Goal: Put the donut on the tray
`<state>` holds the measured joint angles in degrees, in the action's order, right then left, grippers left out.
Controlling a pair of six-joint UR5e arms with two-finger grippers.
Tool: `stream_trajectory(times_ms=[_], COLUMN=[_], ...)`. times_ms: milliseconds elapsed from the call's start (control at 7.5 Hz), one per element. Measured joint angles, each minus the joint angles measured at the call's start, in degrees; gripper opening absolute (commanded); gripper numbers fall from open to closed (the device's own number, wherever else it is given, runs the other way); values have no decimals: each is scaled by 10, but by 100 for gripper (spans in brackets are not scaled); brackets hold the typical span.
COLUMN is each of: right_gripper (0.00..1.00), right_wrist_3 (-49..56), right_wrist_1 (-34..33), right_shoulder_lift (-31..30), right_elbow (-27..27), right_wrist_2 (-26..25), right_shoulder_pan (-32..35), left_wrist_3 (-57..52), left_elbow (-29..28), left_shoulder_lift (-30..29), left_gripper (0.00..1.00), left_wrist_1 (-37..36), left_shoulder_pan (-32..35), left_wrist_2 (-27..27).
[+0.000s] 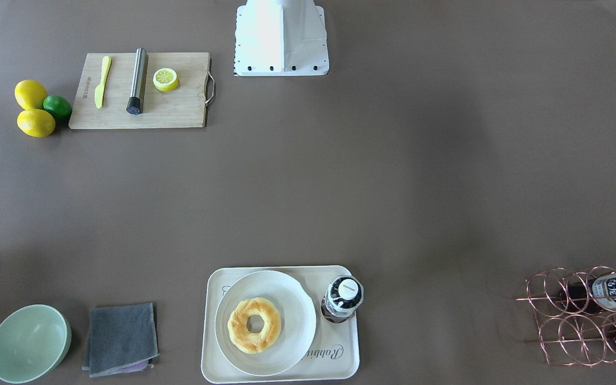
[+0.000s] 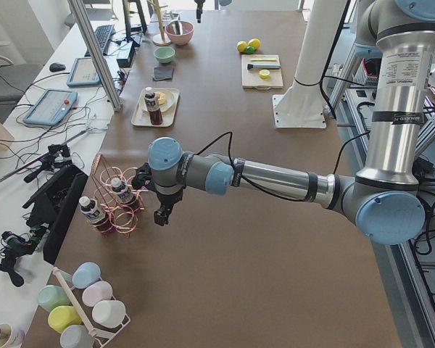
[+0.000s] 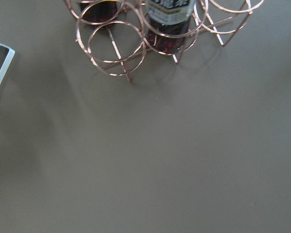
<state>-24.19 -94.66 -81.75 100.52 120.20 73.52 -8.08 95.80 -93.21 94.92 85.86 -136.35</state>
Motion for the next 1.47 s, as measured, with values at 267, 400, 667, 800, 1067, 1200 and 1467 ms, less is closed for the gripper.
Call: stream_trajectory(times_ms=[267,400,667,800,1067,1200,1467], right_gripper=[100,100,100,100,100,100,100], right_wrist_3=[204,269,316,320,318,317,317], right_wrist_1=[-57,-80,-92,-92,-91,-91,-90], right_shoulder_lift=[-46,-59,-80,-87,-96,-100,-103], right_elbow=[0,0,-1,-1,-2,-3,-3], right_wrist_2=[8,13,19,26,59,69,80], right_shoulder_pan=[100,139,174,178,179,179,179], left_wrist_3=[-13,-16,-15,-13,-11,-11,-11], left_elbow=[-26,-30,-48,-66,-80,-81,-83], left_shoulder_lift=[15,20,23,19,16,19,21], left_gripper=[99,99,99,99,99,99,99], left_wrist_1=[0,0,-15,-39,-61,-64,-64], left_shoulder_pan=[13,16,20,22,24,24,25], left_wrist_2=[2,2,3,2,2,3,4])
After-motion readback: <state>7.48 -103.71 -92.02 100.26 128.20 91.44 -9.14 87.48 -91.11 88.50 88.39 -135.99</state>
